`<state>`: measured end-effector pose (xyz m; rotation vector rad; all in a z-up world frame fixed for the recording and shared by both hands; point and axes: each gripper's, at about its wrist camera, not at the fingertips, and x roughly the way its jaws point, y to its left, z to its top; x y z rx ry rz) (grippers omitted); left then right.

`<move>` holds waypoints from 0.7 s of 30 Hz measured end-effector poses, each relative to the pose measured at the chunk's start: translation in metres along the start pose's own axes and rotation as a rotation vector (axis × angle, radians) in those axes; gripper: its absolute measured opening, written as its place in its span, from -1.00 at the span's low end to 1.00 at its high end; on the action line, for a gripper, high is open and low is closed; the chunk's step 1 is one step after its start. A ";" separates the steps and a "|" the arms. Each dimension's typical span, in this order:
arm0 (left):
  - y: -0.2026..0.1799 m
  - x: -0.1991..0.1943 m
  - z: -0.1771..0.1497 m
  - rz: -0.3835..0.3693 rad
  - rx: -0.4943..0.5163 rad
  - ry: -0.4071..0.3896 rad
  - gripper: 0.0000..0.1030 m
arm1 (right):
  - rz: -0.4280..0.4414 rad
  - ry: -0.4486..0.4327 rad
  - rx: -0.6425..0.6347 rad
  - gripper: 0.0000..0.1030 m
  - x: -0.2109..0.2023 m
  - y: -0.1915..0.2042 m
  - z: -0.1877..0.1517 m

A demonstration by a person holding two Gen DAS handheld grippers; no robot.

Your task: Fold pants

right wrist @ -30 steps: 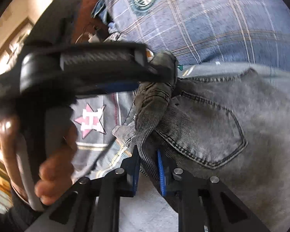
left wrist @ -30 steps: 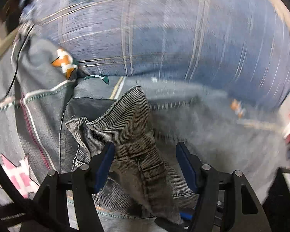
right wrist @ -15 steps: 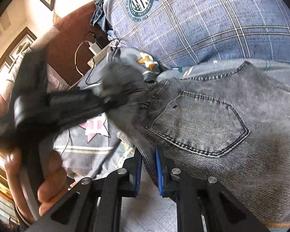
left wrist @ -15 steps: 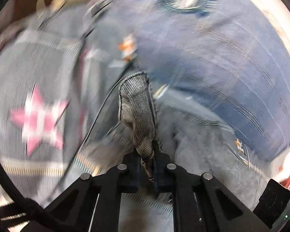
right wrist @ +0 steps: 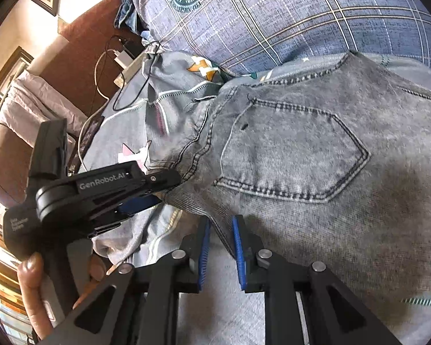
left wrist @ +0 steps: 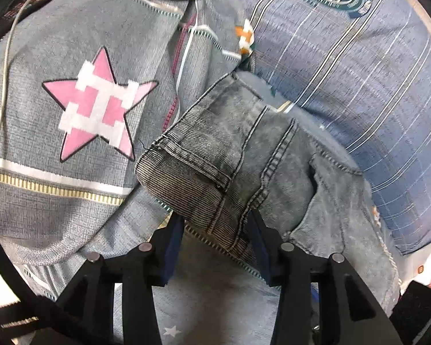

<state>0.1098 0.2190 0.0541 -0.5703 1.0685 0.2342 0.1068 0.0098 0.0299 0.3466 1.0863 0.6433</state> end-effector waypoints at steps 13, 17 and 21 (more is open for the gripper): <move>0.007 -0.041 0.006 0.010 -0.029 -0.174 0.25 | 0.016 -0.119 0.020 0.32 -0.056 0.002 -0.010; 0.011 -0.036 0.009 -0.027 -0.038 -0.134 0.25 | -0.004 -0.139 0.030 0.32 -0.058 -0.002 -0.002; -0.004 -0.021 0.010 -0.027 0.014 -0.098 0.25 | 0.015 -0.122 0.034 0.30 -0.049 -0.004 0.005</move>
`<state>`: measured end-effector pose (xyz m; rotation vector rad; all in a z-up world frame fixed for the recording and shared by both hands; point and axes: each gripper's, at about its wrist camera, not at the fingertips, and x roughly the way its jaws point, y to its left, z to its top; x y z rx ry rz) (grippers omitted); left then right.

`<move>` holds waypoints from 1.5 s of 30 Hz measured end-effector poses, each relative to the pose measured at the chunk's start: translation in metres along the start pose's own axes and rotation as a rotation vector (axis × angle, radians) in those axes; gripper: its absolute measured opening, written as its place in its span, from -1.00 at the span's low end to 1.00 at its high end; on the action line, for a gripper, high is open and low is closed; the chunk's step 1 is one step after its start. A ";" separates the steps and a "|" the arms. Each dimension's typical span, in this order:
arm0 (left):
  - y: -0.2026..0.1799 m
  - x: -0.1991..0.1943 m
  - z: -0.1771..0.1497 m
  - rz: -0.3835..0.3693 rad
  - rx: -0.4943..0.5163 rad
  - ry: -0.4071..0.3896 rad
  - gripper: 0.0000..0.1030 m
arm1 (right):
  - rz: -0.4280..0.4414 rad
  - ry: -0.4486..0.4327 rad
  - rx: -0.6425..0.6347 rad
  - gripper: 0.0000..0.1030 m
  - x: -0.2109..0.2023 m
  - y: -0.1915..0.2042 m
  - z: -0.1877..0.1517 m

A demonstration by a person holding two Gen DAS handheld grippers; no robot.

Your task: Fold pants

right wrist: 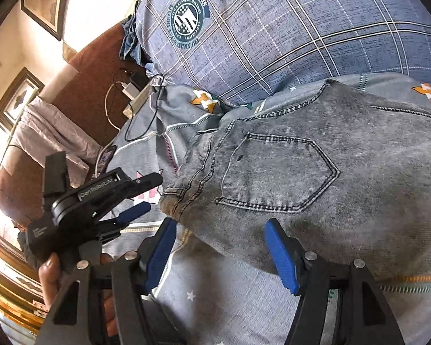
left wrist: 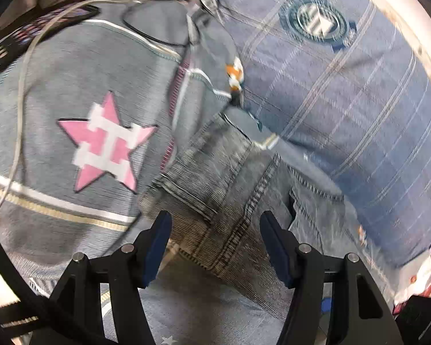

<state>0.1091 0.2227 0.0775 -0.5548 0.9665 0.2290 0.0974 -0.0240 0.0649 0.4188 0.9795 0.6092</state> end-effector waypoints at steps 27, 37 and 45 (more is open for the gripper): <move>-0.224 -0.066 -0.188 -0.239 0.703 -0.130 0.27 | -0.341 -0.500 0.296 0.40 -0.323 -0.147 -0.014; -0.351 -0.020 -0.330 -0.269 1.278 -0.041 0.27 | -0.290 -0.560 0.670 0.20 -0.359 -0.263 -0.053; -0.403 0.014 -0.393 -0.229 1.534 -0.031 0.20 | -0.241 -0.510 0.751 0.15 -0.349 -0.294 -0.062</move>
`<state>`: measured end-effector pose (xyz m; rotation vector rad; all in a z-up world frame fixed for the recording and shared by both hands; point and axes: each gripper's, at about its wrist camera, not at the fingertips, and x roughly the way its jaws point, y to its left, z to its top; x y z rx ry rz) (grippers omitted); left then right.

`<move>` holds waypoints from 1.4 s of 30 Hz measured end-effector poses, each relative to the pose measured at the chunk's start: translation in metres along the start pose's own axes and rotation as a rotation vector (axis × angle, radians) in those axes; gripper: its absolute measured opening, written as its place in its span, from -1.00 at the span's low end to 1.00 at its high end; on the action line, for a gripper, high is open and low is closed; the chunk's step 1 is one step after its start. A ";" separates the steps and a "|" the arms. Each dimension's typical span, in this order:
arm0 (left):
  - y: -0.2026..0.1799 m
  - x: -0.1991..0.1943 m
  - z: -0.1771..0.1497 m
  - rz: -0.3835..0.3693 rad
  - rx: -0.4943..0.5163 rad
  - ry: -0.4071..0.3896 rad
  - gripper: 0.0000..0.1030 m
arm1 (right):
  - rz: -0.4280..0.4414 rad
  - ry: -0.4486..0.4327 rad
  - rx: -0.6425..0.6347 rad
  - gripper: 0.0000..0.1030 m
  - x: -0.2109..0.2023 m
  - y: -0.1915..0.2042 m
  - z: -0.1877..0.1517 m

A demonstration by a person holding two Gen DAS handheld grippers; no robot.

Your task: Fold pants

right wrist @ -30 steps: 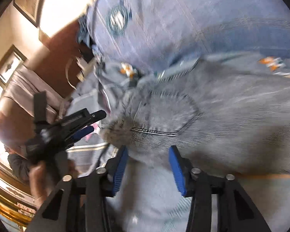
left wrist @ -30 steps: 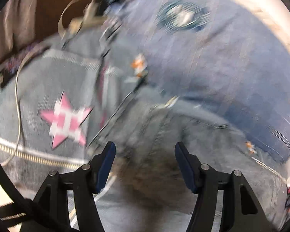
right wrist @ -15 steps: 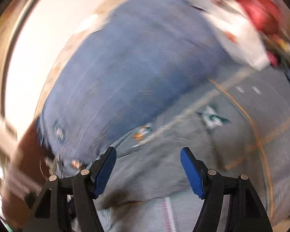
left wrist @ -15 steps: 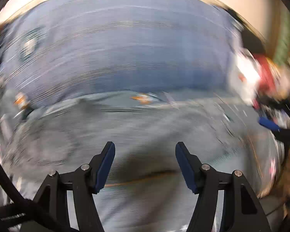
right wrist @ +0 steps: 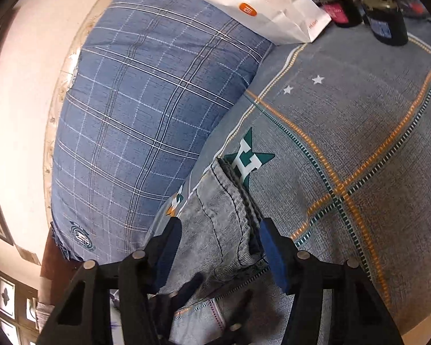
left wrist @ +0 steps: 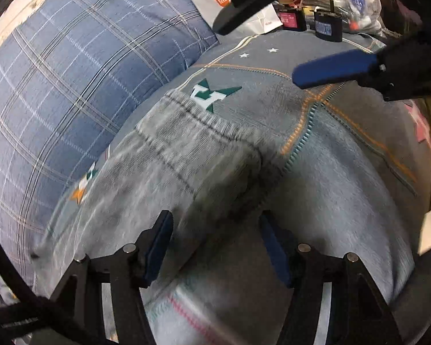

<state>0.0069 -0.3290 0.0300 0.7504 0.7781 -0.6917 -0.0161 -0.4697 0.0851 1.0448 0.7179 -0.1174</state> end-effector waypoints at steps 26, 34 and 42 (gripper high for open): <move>0.065 -0.024 -0.005 -0.350 -0.493 -0.048 -0.73 | 0.114 0.308 0.158 -0.57 0.093 -0.020 0.004; 0.123 -0.078 -0.037 -0.375 -0.646 -0.200 -0.73 | 0.322 0.249 -0.124 -0.66 0.069 0.066 -0.012; 0.204 -0.116 -0.109 -0.324 -0.897 -0.284 -0.74 | 0.347 0.351 -0.454 -0.67 0.088 0.190 -0.065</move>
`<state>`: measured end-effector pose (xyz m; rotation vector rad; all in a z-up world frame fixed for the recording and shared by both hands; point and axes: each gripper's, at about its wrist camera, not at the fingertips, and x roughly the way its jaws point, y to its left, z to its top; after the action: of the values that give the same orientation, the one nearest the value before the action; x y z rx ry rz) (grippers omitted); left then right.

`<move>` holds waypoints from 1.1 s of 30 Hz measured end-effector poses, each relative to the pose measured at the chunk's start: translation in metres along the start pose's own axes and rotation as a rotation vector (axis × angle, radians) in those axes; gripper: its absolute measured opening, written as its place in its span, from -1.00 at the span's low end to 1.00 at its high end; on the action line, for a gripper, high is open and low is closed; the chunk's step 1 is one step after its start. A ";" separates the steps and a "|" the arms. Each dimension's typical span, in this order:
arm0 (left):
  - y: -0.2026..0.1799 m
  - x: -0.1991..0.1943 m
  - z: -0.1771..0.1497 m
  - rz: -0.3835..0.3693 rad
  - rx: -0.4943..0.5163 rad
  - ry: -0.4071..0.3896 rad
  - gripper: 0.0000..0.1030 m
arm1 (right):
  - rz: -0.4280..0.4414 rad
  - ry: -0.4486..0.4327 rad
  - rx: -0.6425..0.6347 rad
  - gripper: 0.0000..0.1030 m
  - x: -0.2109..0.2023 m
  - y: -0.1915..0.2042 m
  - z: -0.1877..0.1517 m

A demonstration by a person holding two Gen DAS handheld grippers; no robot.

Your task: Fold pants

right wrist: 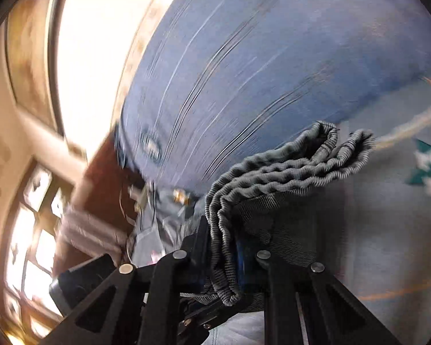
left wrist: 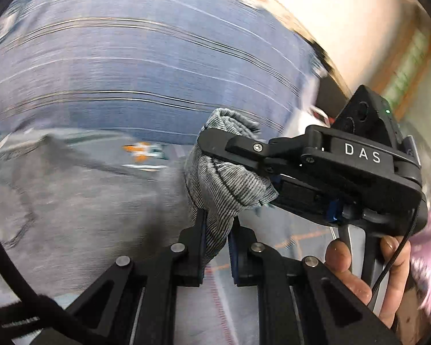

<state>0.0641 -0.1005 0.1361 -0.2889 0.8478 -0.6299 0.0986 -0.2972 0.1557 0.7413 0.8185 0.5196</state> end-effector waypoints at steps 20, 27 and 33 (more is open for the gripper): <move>0.128 0.018 -0.020 0.162 -0.270 0.117 0.15 | -0.040 0.187 0.031 -0.16 0.145 0.000 -0.033; 0.152 0.034 -0.021 0.222 -0.324 0.140 -0.17 | -0.235 0.040 0.042 0.47 0.071 -0.018 -0.031; 0.134 0.023 -0.023 0.245 -0.267 0.113 -0.69 | -0.466 0.073 0.111 0.30 0.057 -0.056 -0.053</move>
<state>0.1112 -0.0100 0.0440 -0.3859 1.0597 -0.3061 0.0967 -0.2749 0.0628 0.6083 1.0575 0.0836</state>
